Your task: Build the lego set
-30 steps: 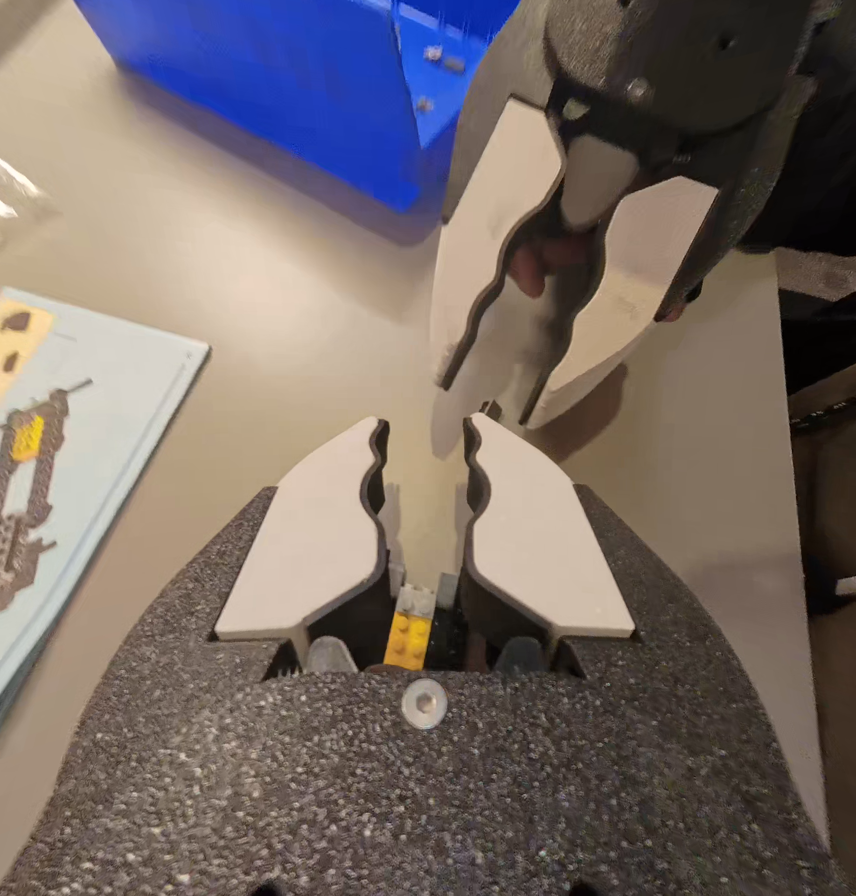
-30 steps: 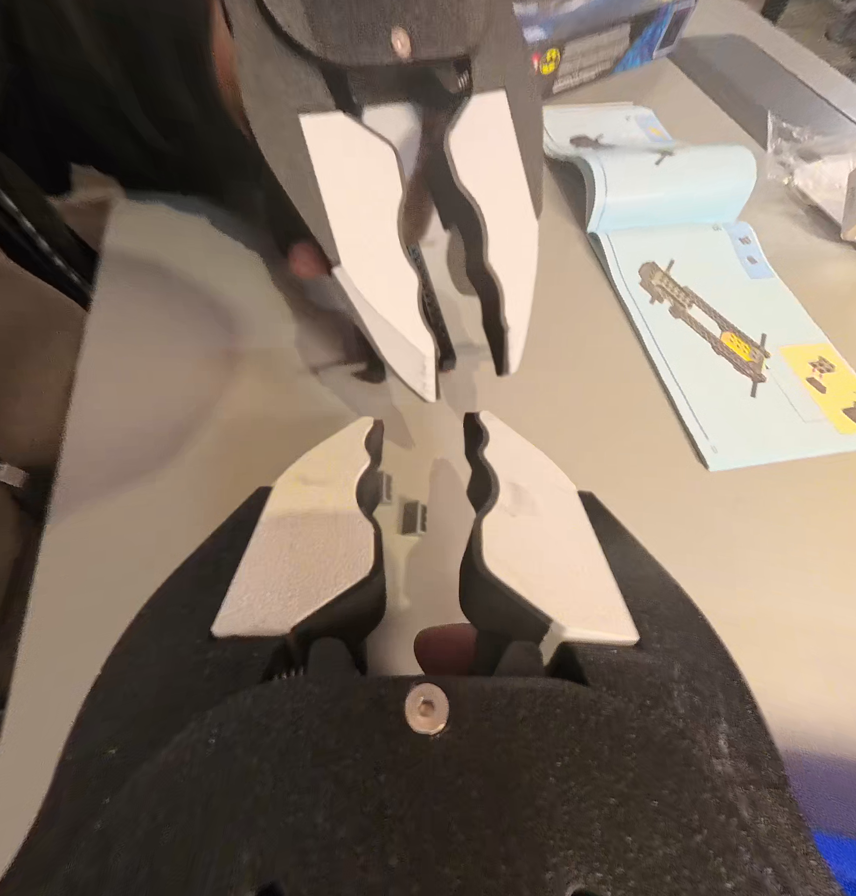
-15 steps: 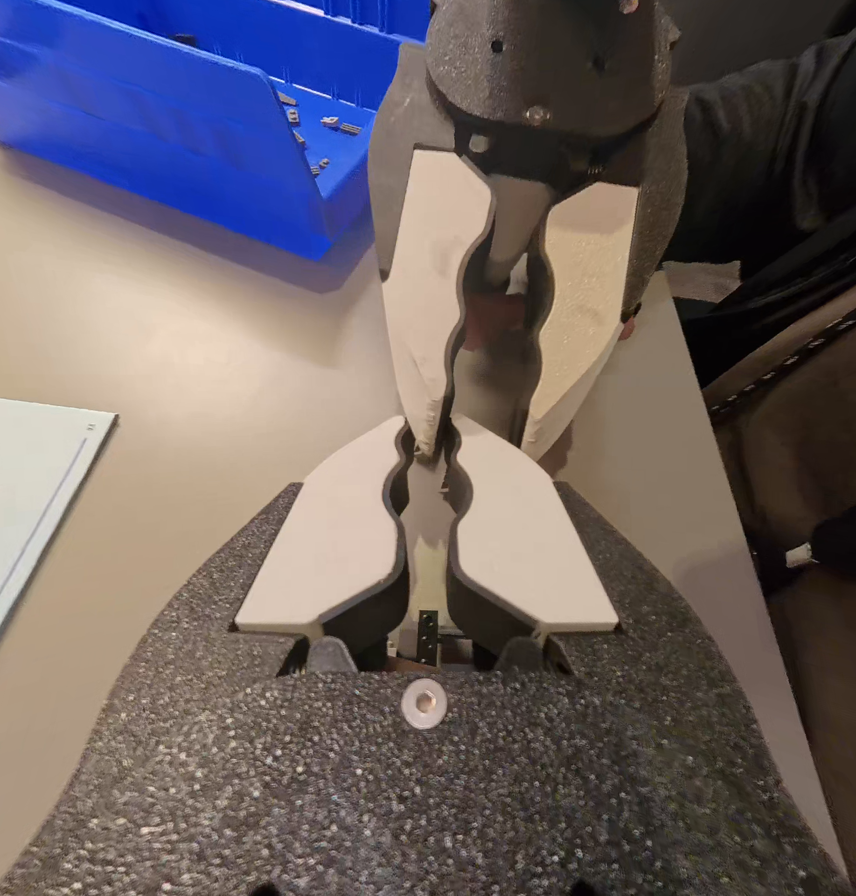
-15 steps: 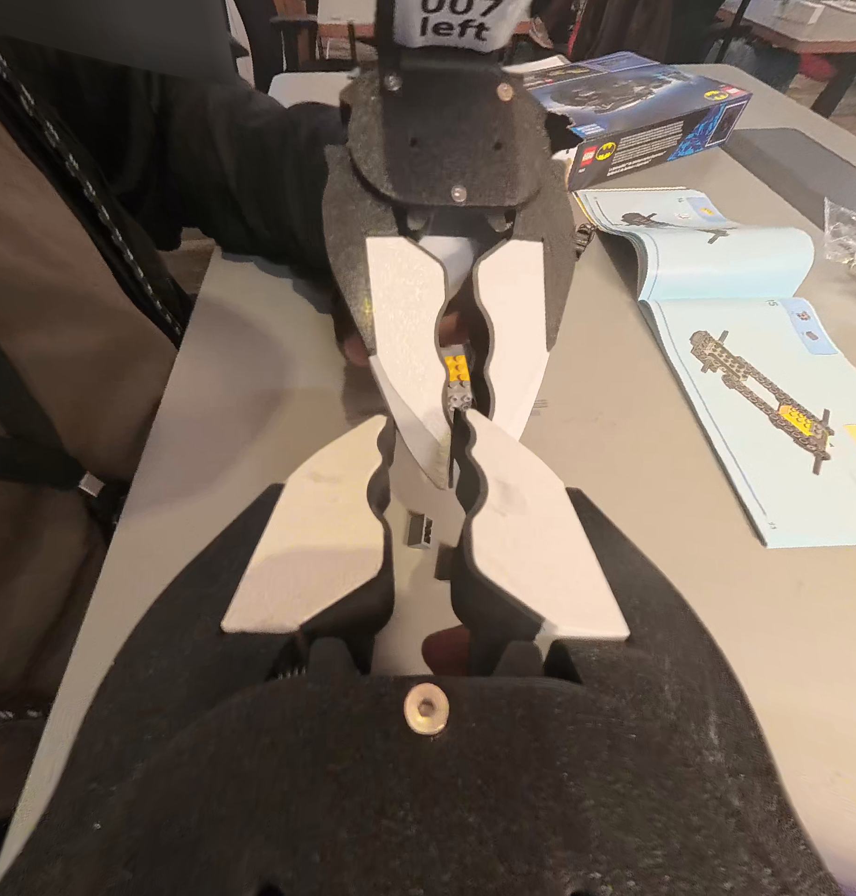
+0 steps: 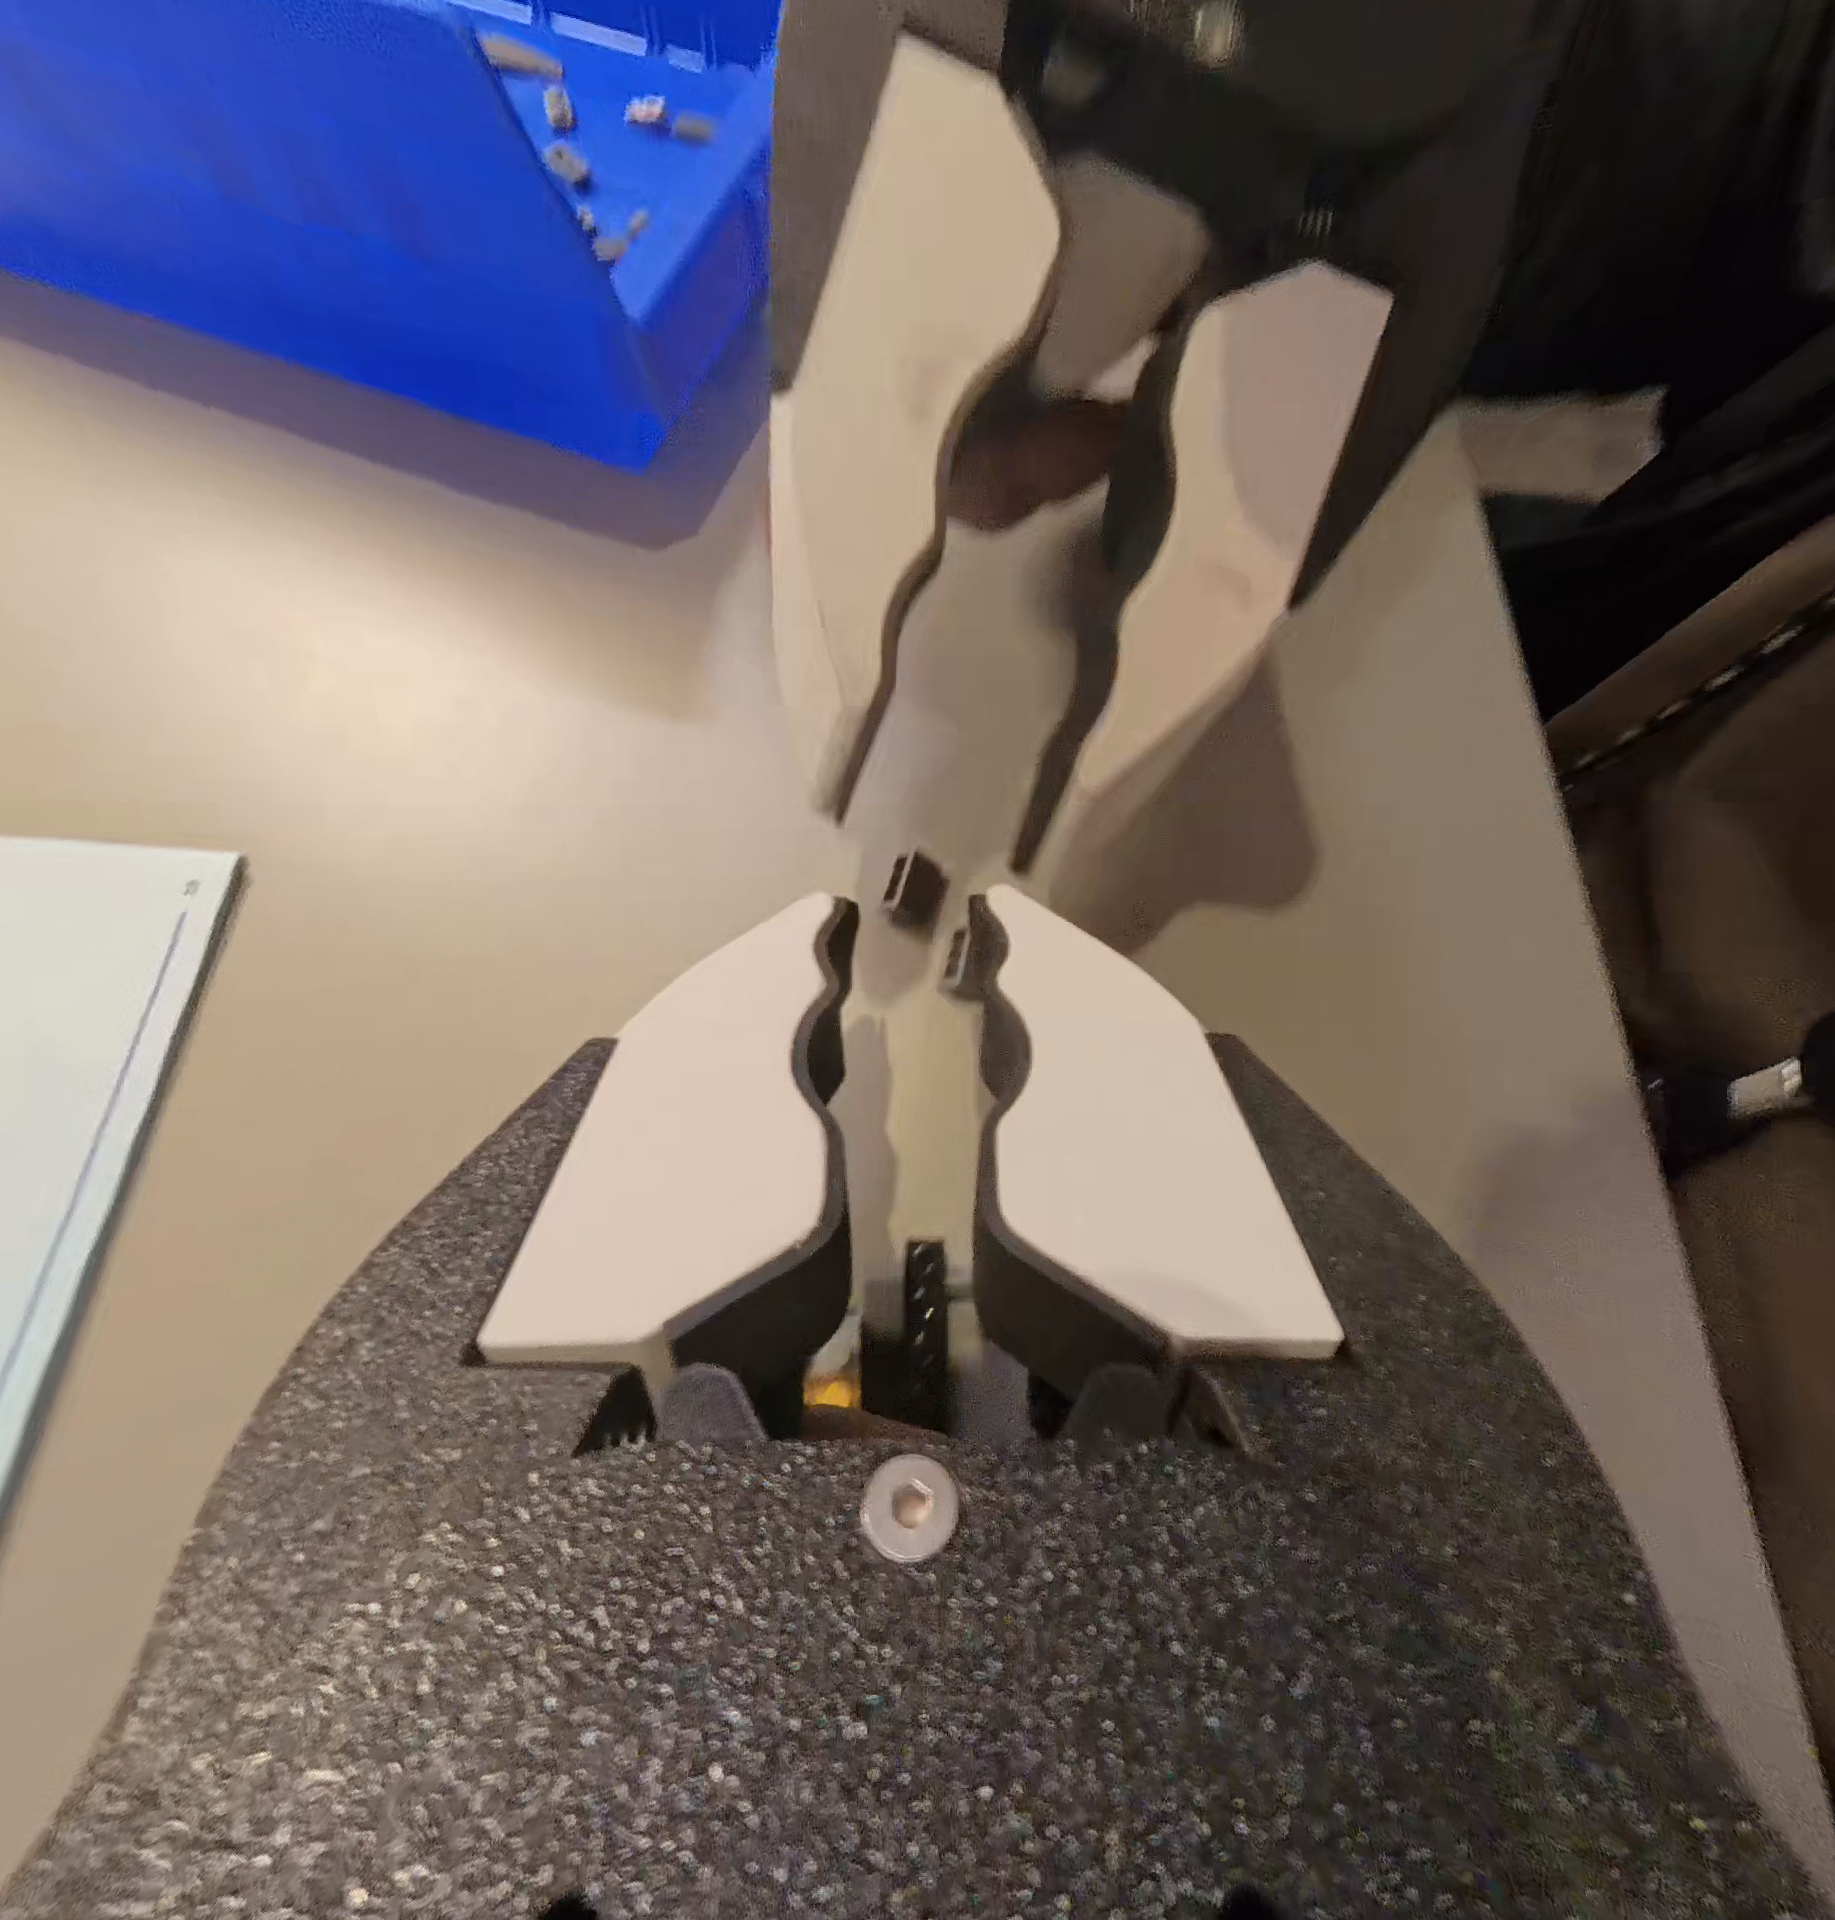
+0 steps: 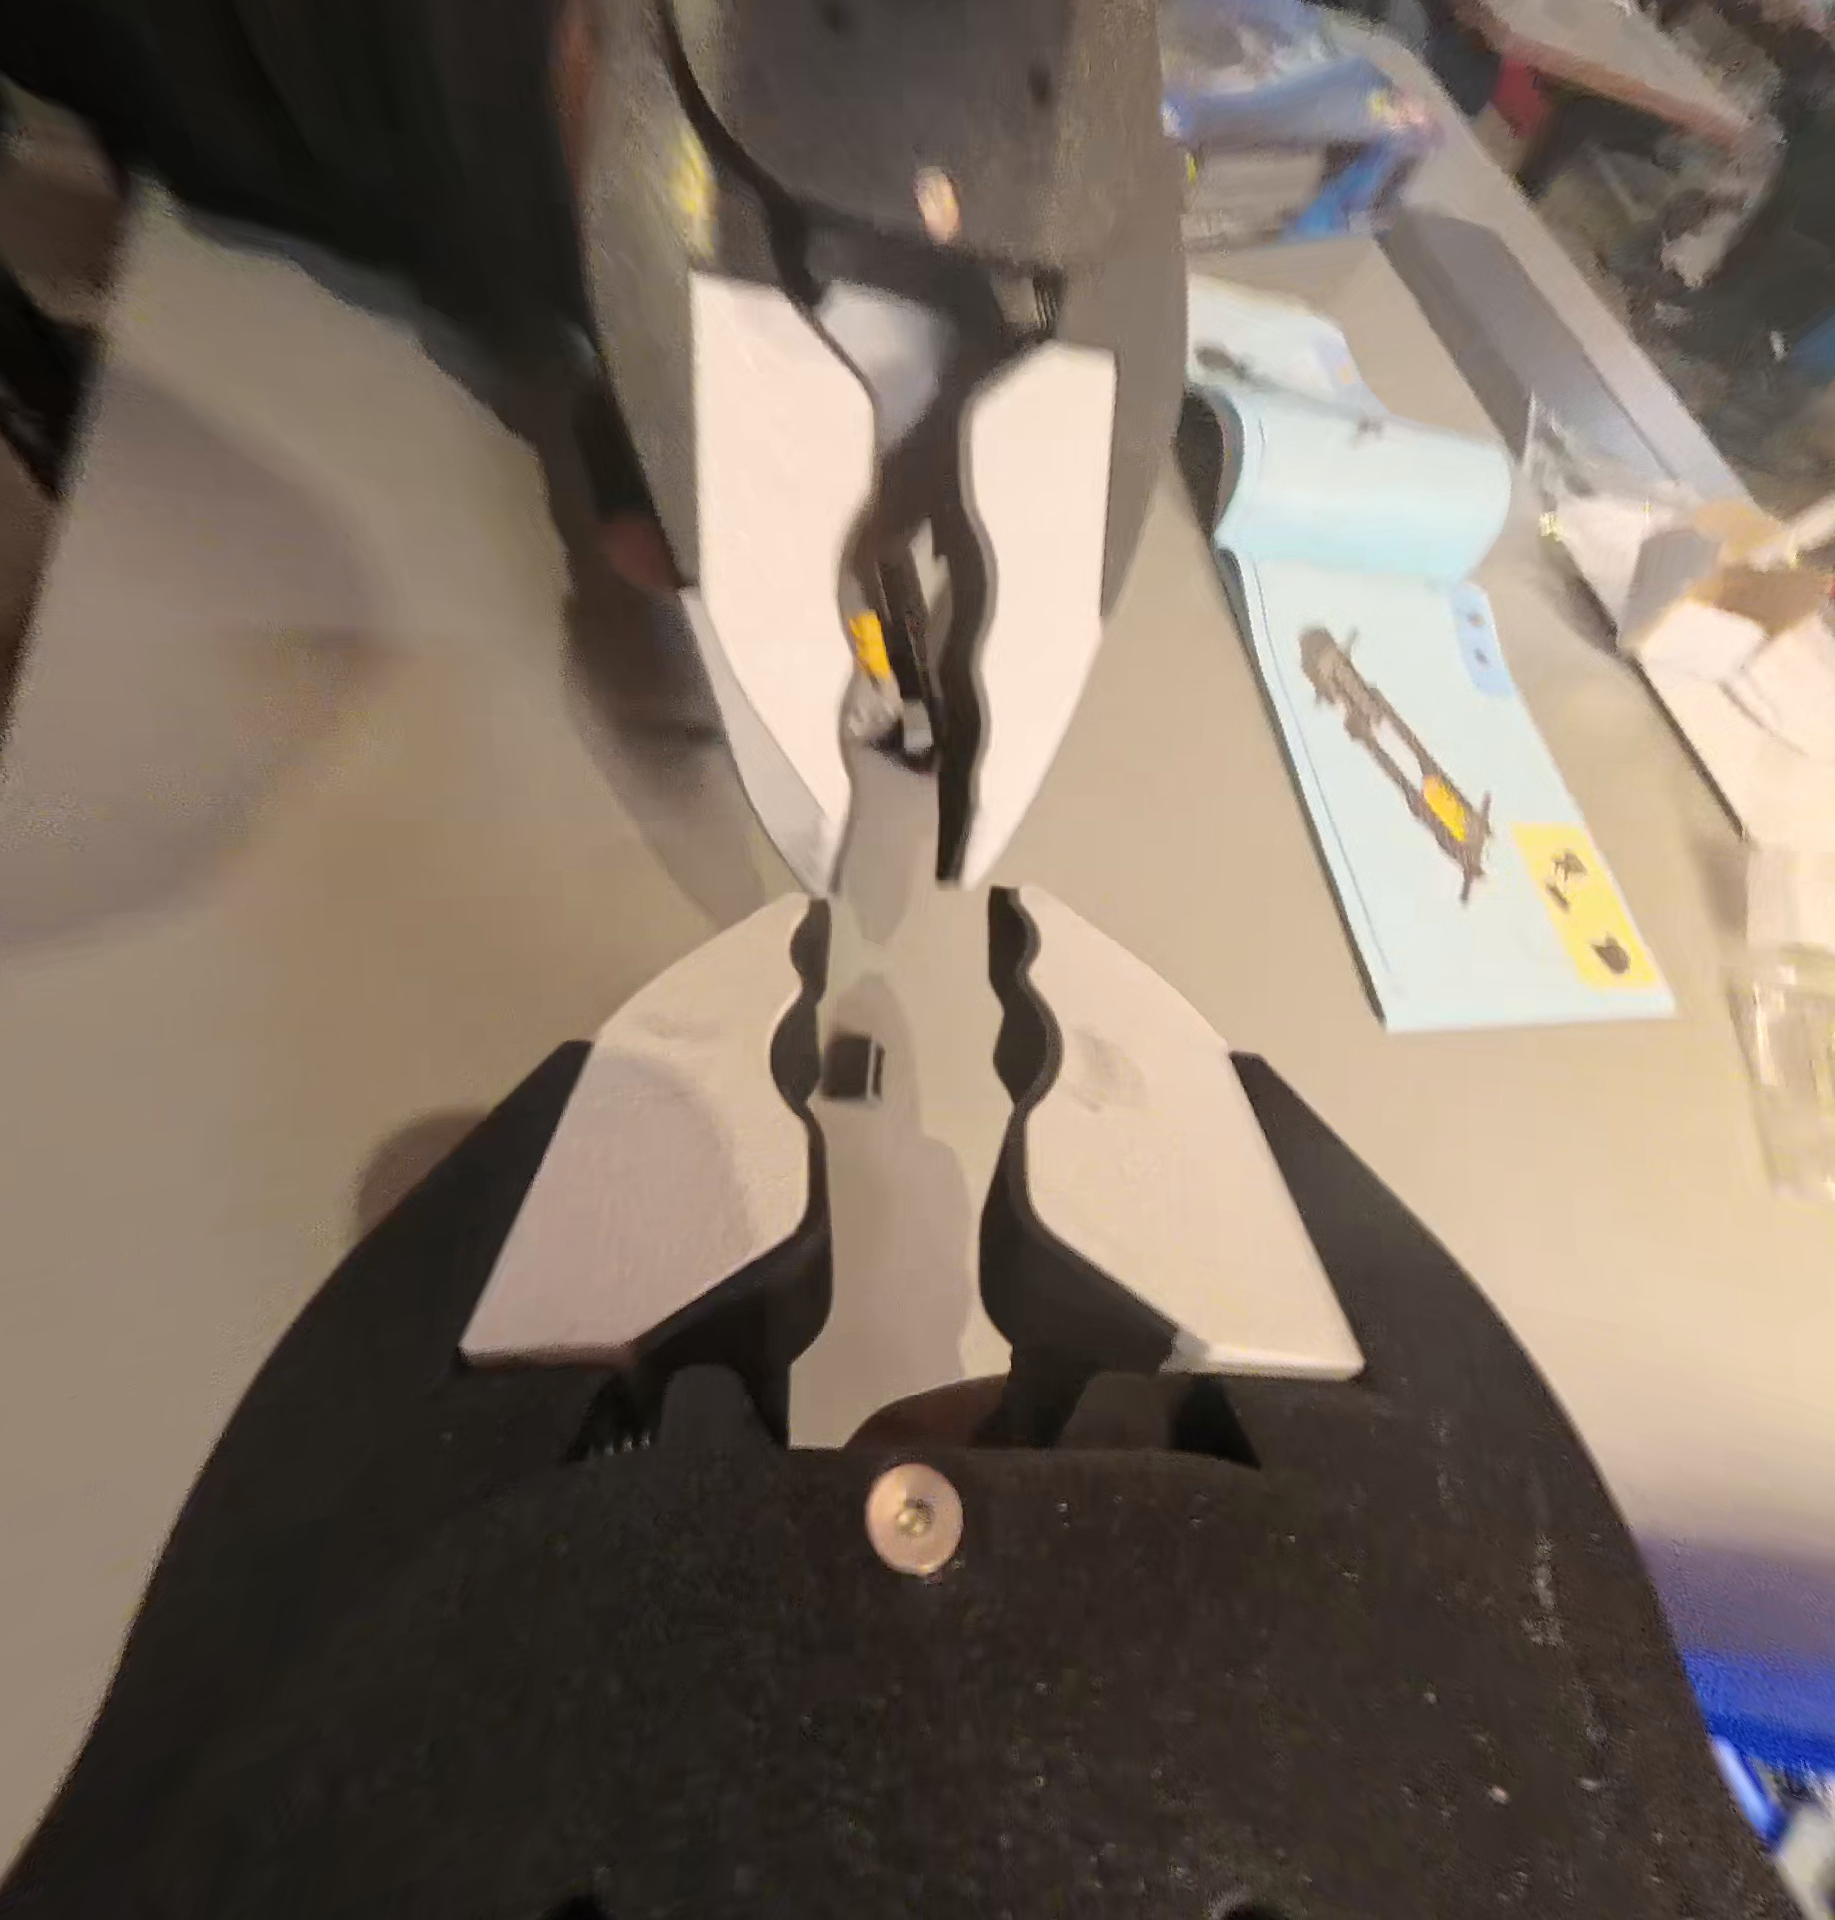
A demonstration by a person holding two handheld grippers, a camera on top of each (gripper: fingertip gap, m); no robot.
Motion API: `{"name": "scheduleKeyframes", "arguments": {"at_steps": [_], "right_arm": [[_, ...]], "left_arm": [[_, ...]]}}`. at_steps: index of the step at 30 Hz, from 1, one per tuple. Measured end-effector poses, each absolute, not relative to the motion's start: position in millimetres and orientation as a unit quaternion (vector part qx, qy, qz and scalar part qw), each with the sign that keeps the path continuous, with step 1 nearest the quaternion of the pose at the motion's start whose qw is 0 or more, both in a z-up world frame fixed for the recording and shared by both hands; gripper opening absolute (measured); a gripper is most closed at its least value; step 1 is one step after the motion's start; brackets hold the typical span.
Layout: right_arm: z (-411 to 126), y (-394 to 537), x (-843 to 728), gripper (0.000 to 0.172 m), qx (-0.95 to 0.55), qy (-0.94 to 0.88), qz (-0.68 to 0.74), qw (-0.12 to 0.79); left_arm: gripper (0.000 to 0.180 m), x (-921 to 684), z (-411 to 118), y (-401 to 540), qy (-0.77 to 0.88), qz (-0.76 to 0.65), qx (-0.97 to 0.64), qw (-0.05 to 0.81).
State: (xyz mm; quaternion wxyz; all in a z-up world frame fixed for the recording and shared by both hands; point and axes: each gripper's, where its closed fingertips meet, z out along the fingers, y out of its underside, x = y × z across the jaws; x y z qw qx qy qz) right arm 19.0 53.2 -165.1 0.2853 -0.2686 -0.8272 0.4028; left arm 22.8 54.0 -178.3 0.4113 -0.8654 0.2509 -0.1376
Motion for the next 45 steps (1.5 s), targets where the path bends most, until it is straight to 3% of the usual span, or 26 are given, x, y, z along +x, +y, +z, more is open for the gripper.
{"name": "scheduleKeyframes", "arguments": {"at_steps": [5, 21, 25, 34, 45], "right_arm": [[-184, 69, 34, 0.03, -0.33, -0.827, 0.379, 0.252], [-194, 74, 52, 0.026, -0.4, -0.799, 0.385, 0.232], [-192, 69, 55, 0.026, -0.394, -0.794, 0.379, 0.265], [-159, 43, 53, 0.031, -0.344, -0.739, 0.412, 0.406], [-154, 27, 45, 0.035, -0.324, -0.737, 0.438, 0.4]], "left_arm": [[0.033, 22, -198, 41, 0.331, -0.089, -0.877, 0.337], [0.01, 44, -226, 48, 0.333, -0.105, -0.902, 0.255], [0.009, 53, -219, 45, 0.246, -0.155, -0.913, 0.284], [0.008, 48, -155, 36, -0.151, -0.405, -0.767, 0.474], [0.008, 48, -155, 24, -0.265, -0.478, -0.68, 0.489]]}}
